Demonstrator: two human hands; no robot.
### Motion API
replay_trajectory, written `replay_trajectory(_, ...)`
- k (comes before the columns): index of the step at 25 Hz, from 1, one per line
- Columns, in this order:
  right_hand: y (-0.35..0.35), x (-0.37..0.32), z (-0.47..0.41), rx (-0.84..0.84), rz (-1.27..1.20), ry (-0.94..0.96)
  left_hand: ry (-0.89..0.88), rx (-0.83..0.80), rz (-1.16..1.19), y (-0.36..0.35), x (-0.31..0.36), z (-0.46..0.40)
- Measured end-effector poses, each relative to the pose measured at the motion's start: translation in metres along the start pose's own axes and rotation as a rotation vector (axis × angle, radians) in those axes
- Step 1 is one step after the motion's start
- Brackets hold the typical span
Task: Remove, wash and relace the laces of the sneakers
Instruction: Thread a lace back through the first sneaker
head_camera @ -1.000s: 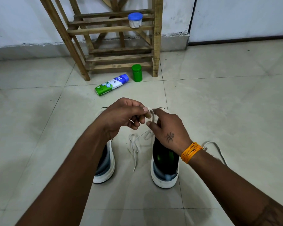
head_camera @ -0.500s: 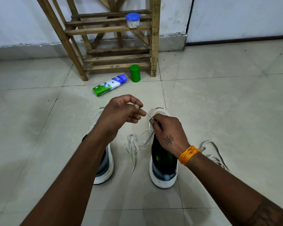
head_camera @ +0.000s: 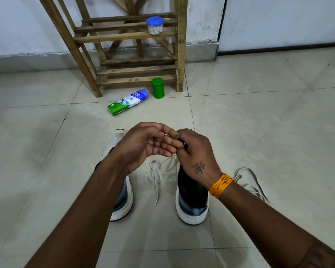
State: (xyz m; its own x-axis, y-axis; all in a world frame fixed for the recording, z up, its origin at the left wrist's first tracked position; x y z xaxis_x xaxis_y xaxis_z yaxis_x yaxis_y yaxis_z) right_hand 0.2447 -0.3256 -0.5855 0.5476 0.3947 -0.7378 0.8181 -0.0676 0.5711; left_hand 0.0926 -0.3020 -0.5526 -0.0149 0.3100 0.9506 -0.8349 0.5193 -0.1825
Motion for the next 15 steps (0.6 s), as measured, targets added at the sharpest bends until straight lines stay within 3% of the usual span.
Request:
replay_trajectory(3,-0.001,0.002,0.001,0.055,-0.065,-0.036,-0.078,0.052,0.009,0.004,0.0,-0.001)
replay_trajectory(15,-0.007,0.005,0.005,-0.041,-0.187,-0.134,-0.229,0.27,-0.313,-0.004,-0.013,-0.013)
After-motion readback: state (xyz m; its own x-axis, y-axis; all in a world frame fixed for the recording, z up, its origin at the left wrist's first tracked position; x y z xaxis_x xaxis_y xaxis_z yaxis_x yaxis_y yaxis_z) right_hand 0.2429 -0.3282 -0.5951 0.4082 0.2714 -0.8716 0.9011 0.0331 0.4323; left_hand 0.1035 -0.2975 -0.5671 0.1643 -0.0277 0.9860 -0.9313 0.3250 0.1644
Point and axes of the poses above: each hand's wrist, its own z-axis away from the middle knuckle, its own y-axis out of the back of the hand, x = y × z, the point moved 4 cm from there along -z, towards the middle knuckle, and after that the axes turned 7 degrees about -x, right-handed, at the moved point
